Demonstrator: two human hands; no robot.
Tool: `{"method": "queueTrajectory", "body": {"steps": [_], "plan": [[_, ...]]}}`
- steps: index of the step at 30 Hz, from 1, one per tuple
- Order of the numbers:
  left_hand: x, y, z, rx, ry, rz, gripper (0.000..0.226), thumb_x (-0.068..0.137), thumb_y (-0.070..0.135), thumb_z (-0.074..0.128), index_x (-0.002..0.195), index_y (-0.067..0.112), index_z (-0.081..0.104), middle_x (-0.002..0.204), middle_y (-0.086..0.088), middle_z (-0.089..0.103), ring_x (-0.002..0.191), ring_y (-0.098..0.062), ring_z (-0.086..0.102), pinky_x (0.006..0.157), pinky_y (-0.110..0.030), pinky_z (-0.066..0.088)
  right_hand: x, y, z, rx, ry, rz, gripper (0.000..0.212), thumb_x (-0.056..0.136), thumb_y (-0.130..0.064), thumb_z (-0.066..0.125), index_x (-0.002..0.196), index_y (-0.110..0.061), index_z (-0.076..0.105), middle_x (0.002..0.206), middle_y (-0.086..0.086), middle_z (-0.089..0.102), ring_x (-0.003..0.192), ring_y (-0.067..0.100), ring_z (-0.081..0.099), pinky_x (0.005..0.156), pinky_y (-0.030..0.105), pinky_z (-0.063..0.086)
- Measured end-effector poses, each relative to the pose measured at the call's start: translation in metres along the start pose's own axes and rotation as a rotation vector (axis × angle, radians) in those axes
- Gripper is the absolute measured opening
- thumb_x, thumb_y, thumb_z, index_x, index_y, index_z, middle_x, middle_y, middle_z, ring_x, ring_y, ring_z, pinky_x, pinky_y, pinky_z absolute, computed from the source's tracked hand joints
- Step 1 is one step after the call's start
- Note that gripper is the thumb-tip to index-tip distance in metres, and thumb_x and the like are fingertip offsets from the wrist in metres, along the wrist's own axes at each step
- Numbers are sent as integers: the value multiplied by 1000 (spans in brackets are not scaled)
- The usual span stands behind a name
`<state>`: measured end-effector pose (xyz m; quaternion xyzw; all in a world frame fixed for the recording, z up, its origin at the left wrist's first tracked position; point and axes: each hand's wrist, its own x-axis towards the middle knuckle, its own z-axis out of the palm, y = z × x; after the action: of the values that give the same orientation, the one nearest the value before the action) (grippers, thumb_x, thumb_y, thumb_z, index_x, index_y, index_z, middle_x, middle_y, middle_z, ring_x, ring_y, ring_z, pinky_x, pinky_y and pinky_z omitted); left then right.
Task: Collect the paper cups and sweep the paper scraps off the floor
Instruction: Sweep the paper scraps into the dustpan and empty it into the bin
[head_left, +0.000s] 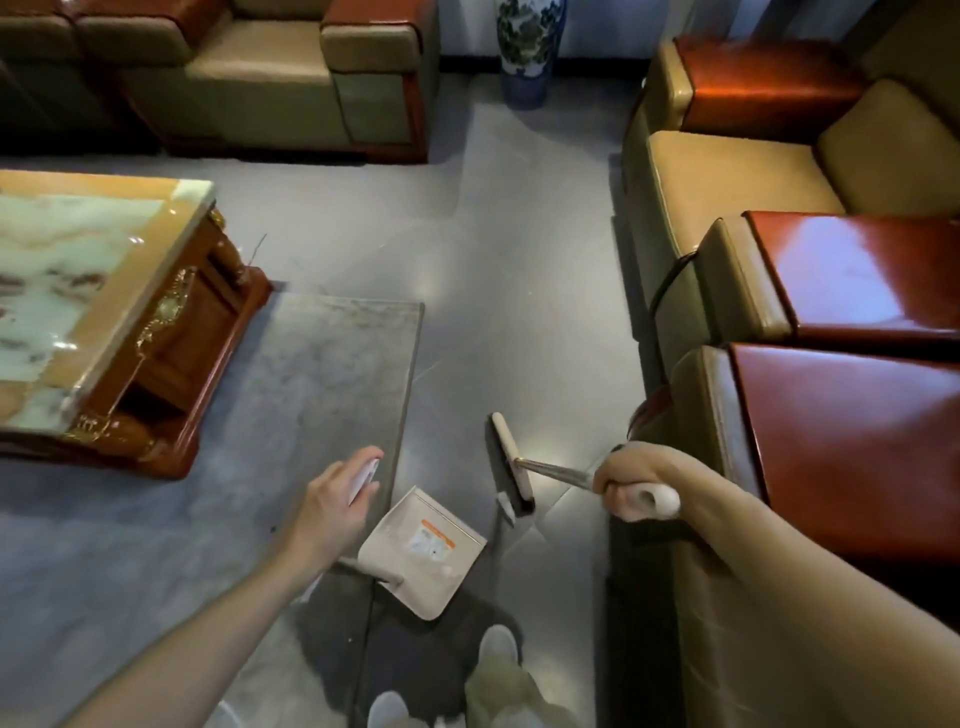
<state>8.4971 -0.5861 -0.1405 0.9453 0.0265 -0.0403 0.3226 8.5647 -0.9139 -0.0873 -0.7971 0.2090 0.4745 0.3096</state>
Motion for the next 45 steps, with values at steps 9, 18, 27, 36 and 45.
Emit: {"method": "queueTrajectory", "body": {"steps": [9, 18, 27, 36, 45], "plan": [[-65, -36, 4, -14, 50, -142, 33, 90, 9, 59, 123, 15, 58, 111, -11, 65, 97, -29, 62, 78, -30, 44, 5, -23, 58, -458, 77, -97, 28, 91, -18, 54, 117, -8, 59, 93, 5, 61, 68, 12, 54, 54, 22, 39], [-92, -52, 8, -31, 86, -133, 33, 92, 8, 54, 124, 11, 54, 116, -14, 62, 102, -33, 59, 82, -36, 45, -22, 18, 182, -566, -122, -37, 32, 90, -15, 55, 122, -10, 57, 112, 9, 65, 97, 19, 64, 88, 30, 52], [-135, -55, 8, -46, 41, -37, 33, 93, 7, 52, 125, 10, 52, 116, -18, 61, 98, -37, 57, 74, -32, 37, -142, 36, 197, -83, -261, 42, 35, 95, -7, 46, 128, 0, 52, 66, 4, 49, 54, 10, 44, 47, 18, 38], [-247, -56, -19, -75, 93, -100, 33, 93, 7, 52, 126, 8, 53, 122, -13, 60, 103, -34, 59, 80, -33, 42, -164, 58, 229, -54, -179, -17, 36, 94, -2, 46, 130, -3, 47, 65, 6, 46, 50, 9, 41, 40, 17, 36], [-420, -68, -27, -74, 256, -321, 29, 90, 8, 59, 119, 12, 58, 116, -8, 63, 105, -25, 60, 81, -22, 39, -118, 110, 320, -878, -57, -300, 11, 82, -3, 58, 89, -5, 66, 111, 16, 68, 93, 26, 66, 79, 31, 51]]}}
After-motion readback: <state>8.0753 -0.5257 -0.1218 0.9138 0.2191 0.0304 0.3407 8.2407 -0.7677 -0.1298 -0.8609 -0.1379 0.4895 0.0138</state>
